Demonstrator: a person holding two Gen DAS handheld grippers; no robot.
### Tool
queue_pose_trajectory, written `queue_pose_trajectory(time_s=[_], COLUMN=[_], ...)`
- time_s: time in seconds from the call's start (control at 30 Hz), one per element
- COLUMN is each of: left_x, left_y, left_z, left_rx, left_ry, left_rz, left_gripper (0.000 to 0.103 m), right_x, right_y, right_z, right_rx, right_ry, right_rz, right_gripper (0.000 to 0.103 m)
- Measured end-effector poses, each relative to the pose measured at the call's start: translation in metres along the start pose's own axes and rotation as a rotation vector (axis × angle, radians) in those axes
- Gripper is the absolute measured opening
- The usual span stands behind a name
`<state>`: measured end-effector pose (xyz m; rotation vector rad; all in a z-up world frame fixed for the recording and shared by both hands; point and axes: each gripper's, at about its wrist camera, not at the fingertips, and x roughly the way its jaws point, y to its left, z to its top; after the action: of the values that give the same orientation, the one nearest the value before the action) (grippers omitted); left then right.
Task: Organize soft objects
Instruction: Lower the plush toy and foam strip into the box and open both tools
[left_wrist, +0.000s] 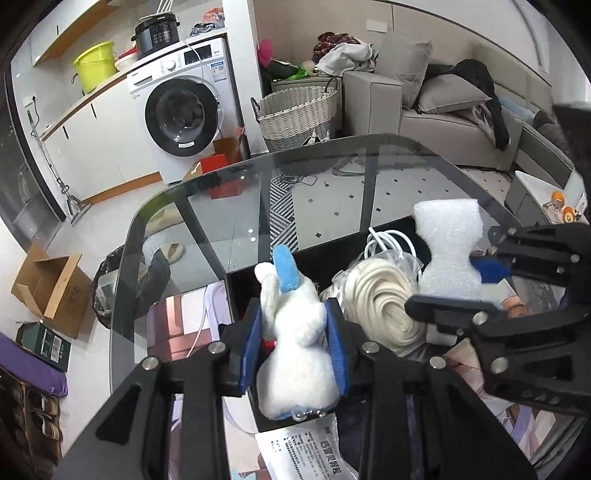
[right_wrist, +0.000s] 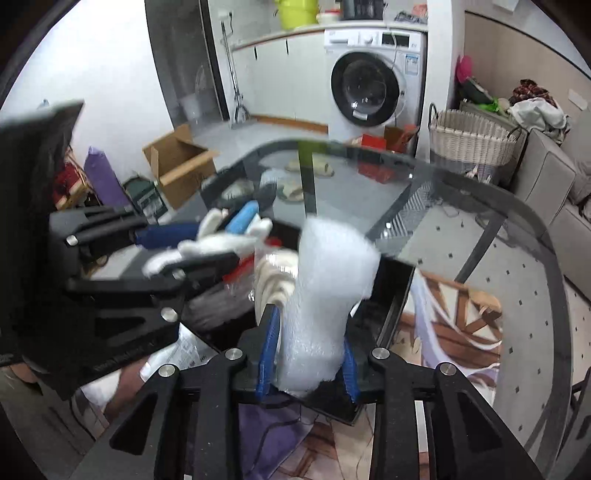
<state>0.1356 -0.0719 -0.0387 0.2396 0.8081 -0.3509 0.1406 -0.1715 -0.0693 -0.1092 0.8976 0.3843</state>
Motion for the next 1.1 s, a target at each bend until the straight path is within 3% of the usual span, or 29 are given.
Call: queue_pose_trajectory(time_s=[0.2,0.3,0.4,0.57,0.83,0.9,1.0,1.1], left_x=[0.000,0.001,-0.003,0.007,0.011,0.008,-0.004,-0.017], left_y=[0.001,0.003,0.006,0.005,0.002,0.002,0.003,0.006], left_z=[-0.002,-0.003,-0.003,-0.007,-0.009,-0.008,-0.006,-0.004], left_rx=[0.007,0.002,-0.006,0.000,0.011,0.007,0.010,0.009], left_ry=[0.008,0.022,0.021,0.057,0.070,0.064,0.023,-0.005], left_rz=[0.007,0.009,0.002,0.014,0.031,0.016,0.033,0.033], left_gripper=[0.035,0.035,0.035,0.035,0.037,0.041,0.055,0.055], right_x=[-0.018,-0.021,-0.022,-0.009,0.015,0.014,0.006,-0.013], right_y=[-0.002,0.000,0.015,0.028,0.029,0.027,0.021,0.019], right_z=[0.004,0.005,0.007,0.007,0.007,0.008,0.010,0.010], right_rx=[0.010,0.011,-0.064,-0.116,-0.115,-0.104,-0.068,-0.061], right_ry=[-0.058,-0.089,-0.107,-0.068,-0.037,-0.040,-0.051,-0.112], right_rz=[0.015,0.046,0.066,0.011,0.022,0.031,0.031,0.030], right_gripper=[0.031,0.022,0.022,0.022,0.022,0.027,0.041,0.048])
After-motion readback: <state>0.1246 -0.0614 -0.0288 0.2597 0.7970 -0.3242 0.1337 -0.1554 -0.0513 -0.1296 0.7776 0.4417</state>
